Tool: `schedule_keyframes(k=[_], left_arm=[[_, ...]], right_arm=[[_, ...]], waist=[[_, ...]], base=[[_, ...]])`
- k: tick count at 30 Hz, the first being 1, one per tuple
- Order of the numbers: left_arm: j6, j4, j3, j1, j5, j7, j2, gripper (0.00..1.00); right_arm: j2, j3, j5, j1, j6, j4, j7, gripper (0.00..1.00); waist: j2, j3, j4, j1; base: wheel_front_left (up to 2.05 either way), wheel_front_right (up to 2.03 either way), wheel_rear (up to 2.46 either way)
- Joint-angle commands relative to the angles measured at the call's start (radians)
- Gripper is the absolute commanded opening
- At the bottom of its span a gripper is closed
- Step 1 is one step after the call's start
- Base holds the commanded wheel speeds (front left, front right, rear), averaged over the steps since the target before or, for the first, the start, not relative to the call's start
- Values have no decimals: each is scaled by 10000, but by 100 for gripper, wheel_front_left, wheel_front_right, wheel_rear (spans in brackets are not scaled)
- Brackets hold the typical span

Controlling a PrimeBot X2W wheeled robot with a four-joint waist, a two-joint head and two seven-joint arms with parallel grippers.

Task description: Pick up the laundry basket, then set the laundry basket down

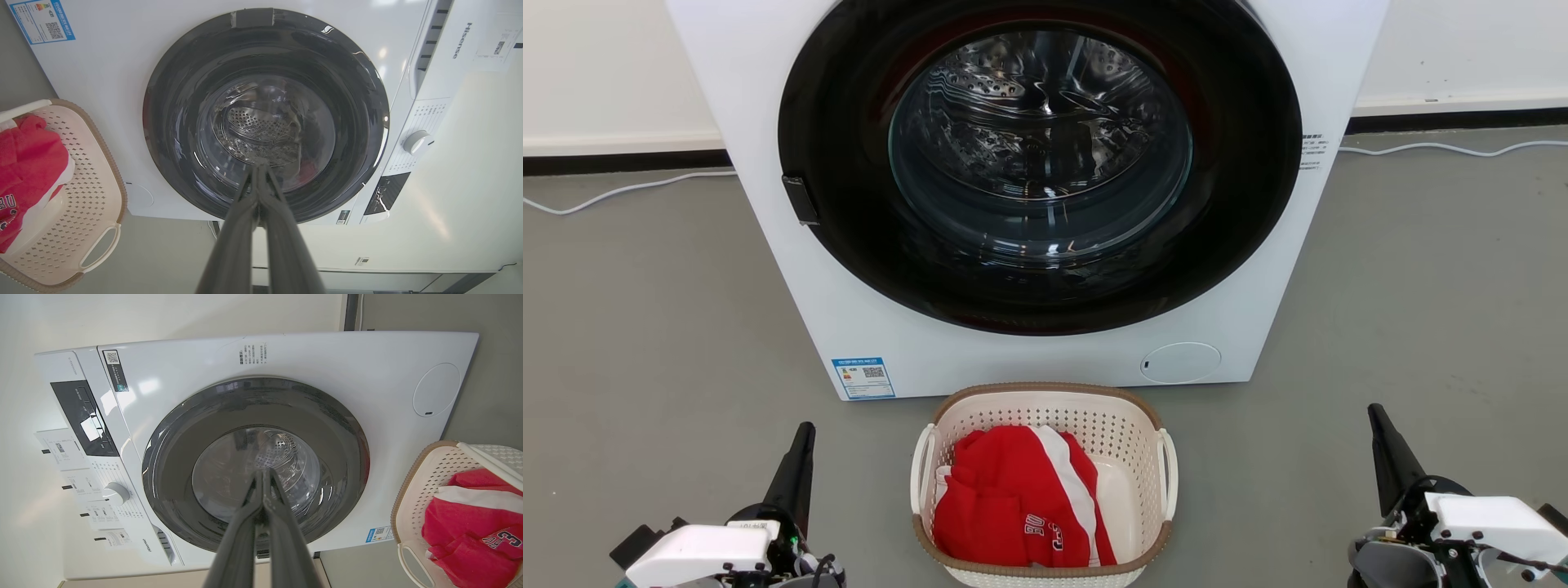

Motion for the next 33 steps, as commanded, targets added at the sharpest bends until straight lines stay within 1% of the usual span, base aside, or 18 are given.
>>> schedule_keyframes(k=[1,33], left_arm=[[-73,-293,293,-555,-51,60,108,0],[-73,-293,293,-555,-51,60,108,0]], right_arm=[[-106,179,68,-413,73,-280,104,0],[-106,179,68,-413,73,-280,104,0]], waist=[[0,0,0,0],[0,0,0,0]], base=[[0,0,0],[0,0,0]])
